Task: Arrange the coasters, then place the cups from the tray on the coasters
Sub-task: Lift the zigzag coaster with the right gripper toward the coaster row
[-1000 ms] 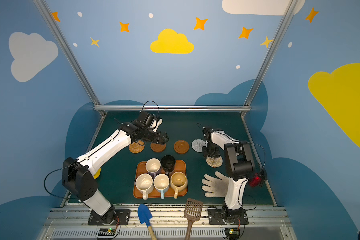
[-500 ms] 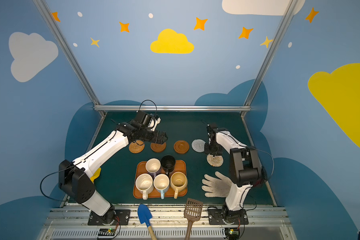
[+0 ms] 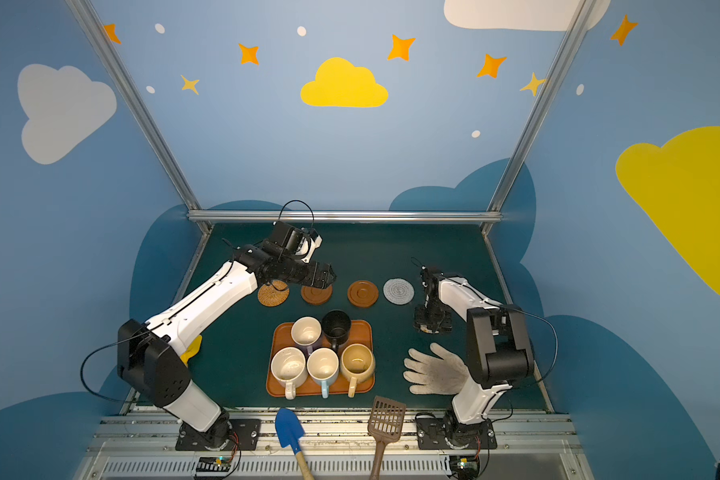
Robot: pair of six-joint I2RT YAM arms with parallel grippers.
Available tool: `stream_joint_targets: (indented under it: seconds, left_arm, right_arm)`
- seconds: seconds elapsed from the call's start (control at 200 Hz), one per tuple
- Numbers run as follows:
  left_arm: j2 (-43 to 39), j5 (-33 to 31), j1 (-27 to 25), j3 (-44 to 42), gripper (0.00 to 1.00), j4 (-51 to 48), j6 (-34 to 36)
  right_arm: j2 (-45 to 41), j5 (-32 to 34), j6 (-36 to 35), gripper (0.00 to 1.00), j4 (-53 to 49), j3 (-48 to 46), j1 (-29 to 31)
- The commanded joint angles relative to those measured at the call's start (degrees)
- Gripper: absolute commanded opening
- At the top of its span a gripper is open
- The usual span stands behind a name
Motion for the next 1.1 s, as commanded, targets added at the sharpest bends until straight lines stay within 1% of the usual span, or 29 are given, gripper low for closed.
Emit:
stream_joint_targets:
  seconds: [0.0, 0.075, 0.2, 0.481, 0.636, 0.856, 1.096]
  left_arm:
    - [-0.1, 0.8, 0.3, -0.1, 1.0, 0.4, 0.0]
    - [-0.2, 0.5, 0.3, 0.0, 1.0, -0.1, 0.1]
    - [-0.7, 0.3, 0.4, -0.4, 1.0, 0.1, 0.1]
    - [-0.7, 0.2, 0.6, -0.4, 1.0, -0.3, 0.1]
    - [-1.0, -0.1, 0.8, -0.6, 1.0, -0.5, 0.2]
    - [-1.1, -0.1, 0.8, -0.5, 1.0, -0.4, 0.0]
    - [-1.2, -0.3, 1.0, -0.5, 1.0, -0.5, 0.2]
  right_arm:
    - [3.2, 0.2, -1.6, 0.67, 0.1, 2.0, -0.6]
    - [5.1, 0.8, -2.1, 0.66, -0.5, 2.7, -1.0]
    - [5.4, 0.1, -1.9, 0.65, 1.3, 2.6, -1.5]
    - [11.0, 1.5, -1.5, 0.63, -0.1, 9.1, -2.5]
    - [12.7, 0.9, -0.5, 0.62, 0.3, 10.0, -4.4]
    - [15.0, 1.3, -0.4, 0.63, 1.0, 11.8, -6.6]
    - [17.8, 0.6, -0.6, 0.63, 0.7, 17.4, -7.7]
